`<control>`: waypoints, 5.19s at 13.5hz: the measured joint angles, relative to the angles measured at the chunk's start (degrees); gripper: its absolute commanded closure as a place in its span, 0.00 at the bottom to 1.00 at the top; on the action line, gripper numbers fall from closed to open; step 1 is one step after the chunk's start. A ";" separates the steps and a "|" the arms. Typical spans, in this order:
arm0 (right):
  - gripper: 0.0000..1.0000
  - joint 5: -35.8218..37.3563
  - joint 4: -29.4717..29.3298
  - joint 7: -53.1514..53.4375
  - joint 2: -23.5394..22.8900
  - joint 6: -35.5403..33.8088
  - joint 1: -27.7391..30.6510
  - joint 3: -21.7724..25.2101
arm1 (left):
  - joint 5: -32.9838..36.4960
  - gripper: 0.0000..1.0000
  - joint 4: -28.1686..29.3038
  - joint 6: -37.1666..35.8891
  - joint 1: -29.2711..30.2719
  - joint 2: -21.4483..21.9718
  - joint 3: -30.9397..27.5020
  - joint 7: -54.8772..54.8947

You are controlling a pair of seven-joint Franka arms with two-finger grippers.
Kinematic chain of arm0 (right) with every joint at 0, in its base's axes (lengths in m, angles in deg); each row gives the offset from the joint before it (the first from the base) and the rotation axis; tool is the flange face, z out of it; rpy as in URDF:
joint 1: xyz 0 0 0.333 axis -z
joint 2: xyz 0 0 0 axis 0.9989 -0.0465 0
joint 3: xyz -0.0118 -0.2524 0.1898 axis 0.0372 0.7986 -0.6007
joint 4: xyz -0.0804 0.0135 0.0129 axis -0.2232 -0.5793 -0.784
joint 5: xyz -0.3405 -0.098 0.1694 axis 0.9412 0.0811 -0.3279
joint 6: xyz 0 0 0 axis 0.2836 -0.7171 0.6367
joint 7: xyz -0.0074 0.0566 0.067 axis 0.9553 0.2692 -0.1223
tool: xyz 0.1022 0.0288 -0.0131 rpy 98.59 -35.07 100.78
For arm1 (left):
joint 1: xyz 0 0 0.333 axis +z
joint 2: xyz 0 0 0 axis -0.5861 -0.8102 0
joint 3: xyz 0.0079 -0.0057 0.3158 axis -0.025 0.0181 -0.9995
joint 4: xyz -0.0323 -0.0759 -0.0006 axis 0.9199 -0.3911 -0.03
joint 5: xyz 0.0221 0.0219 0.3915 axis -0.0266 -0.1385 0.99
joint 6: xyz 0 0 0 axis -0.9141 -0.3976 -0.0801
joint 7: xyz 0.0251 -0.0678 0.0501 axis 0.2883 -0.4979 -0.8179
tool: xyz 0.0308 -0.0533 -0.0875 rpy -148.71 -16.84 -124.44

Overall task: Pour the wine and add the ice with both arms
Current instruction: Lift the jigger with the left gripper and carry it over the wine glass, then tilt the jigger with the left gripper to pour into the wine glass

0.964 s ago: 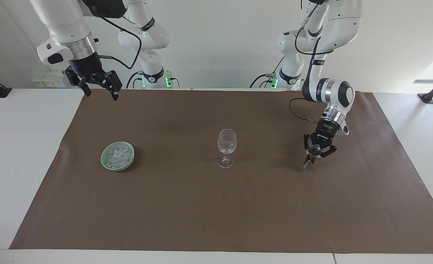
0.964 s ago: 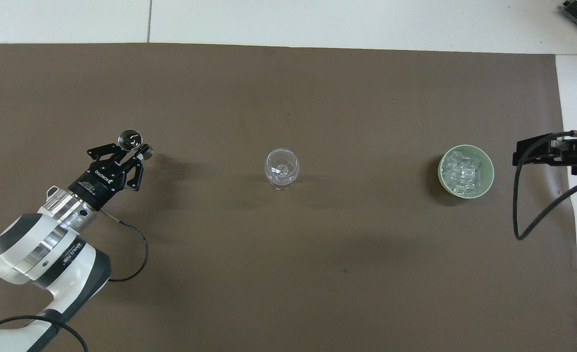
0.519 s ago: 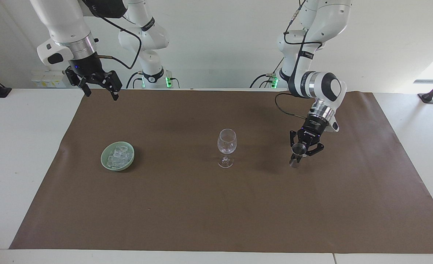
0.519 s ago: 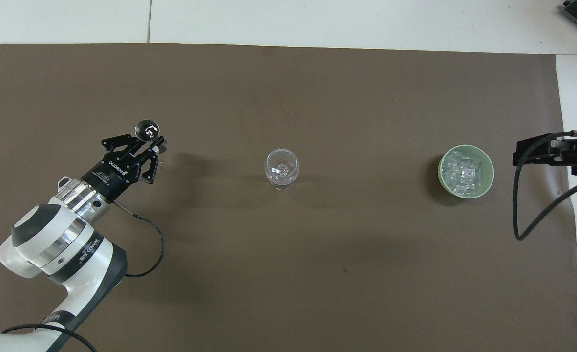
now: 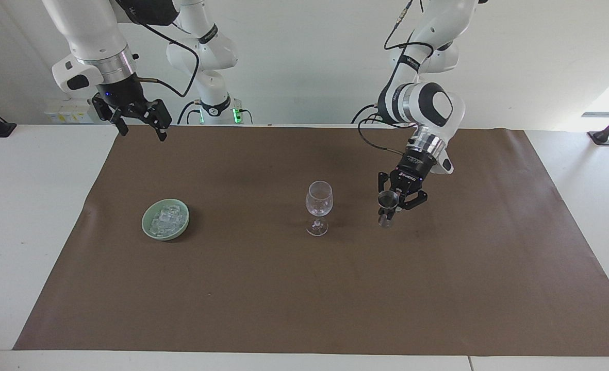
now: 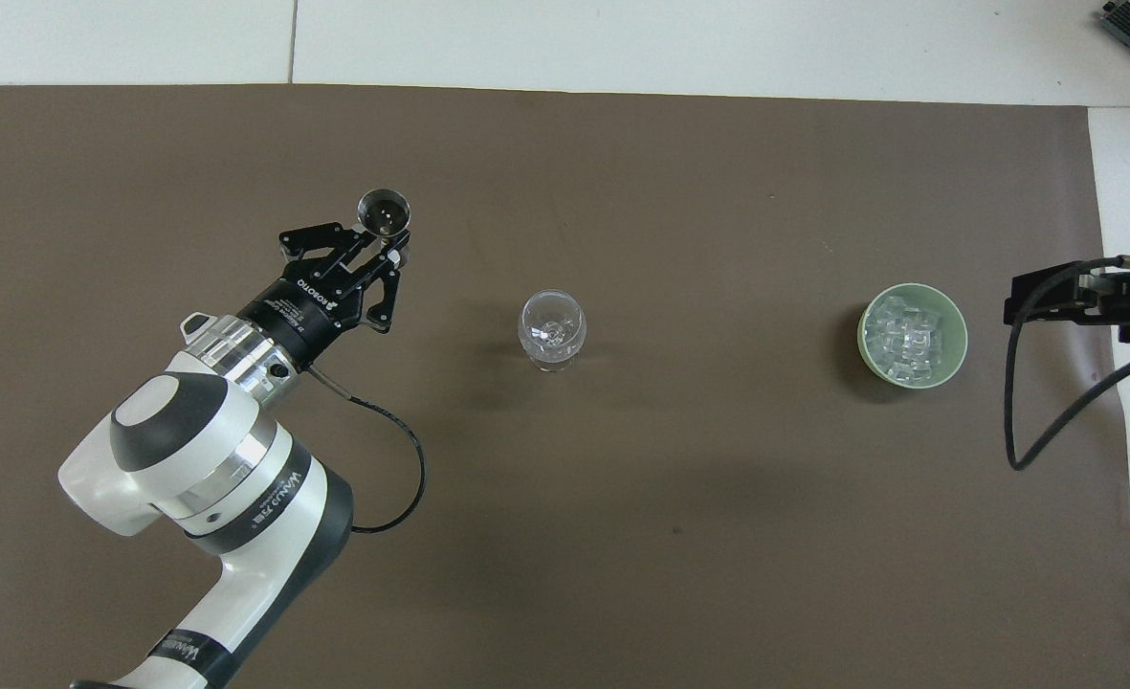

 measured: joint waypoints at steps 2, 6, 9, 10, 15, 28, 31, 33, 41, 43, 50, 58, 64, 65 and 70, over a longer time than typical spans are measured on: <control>0.00 0.00 0.00 0.00 0.00 0.00 0.00 0.00 | -1.07 1.00 -0.28 1.72 -1.07 -0.05 1.16 0.00; 0.00 0.00 0.00 0.00 0.00 0.00 0.00 0.00 | -1.16 1.00 -1.29 4.45 -5.53 -0.27 1.31 0.04; 0.00 0.00 0.00 0.00 0.00 0.00 0.00 0.00 | -1.16 1.00 -1.57 5.30 -7.43 -0.41 1.31 1.78; 0.00 0.00 0.00 0.00 0.00 0.00 0.00 0.00 | -1.16 1.00 -1.59 5.74 -7.98 -0.50 1.29 2.34; 0.00 0.00 0.00 0.00 0.00 0.00 0.00 0.00 | -1.15 1.00 -3.88 8.69 -10.21 -1.81 1.33 5.40; 0.00 0.00 0.00 0.00 0.00 0.00 0.00 0.00 | 2.57 1.00 -4.67 9.43 -10.88 -2.94 1.21 17.68; 0.00 0.00 0.00 0.00 0.00 0.00 0.00 0.00 | 2.66 1.00 -4.67 9.44 -10.90 -2.95 1.22 21.11; 0.00 0.00 0.00 0.00 0.00 0.00 0.00 0.00 | 2.71 1.00 -4.67 9.48 -10.90 -2.95 1.22 23.37; 0.00 0.00 0.00 0.00 0.00 0.00 0.00 0.00 | 5.23 1.00 -5.00 11.62 -11.38 -2.97 1.40 30.01; 0.00 0.00 0.00 0.00 0.00 0.00 0.00 0.00 | 6.91 1.00 -5.43 13.01 -12.16 -3.21 1.40 30.39; 0.00 0.00 0.00 0.00 0.00 0.00 0.00 0.00 | 12.40 1.00 -5.96 15.18 -13.55 -4.09 1.35 31.97; 0.00 0.00 0.00 0.00 0.00 0.00 0.00 0.00 | 12.89 1.00 -6.17 15.78 -13.55 -4.17 1.08 39.73; 0.00 0.00 0.00 0.00 0.00 0.00 0.00 0.00 | 13.01 1.00 -6.18 16.27 -13.55 -4.24 1.07 44.63; 0.00 0.00 0.00 0.00 0.00 0.00 0.00 0.00 | 13.05 1.00 -6.18 16.28 -13.55 -4.25 1.07 44.97; 0.00 0.00 0.00 0.00 0.00 0.00 0.00 0.00 | 13.10 1.00 -6.22 16.33 -13.55 -4.51 1.07 49.28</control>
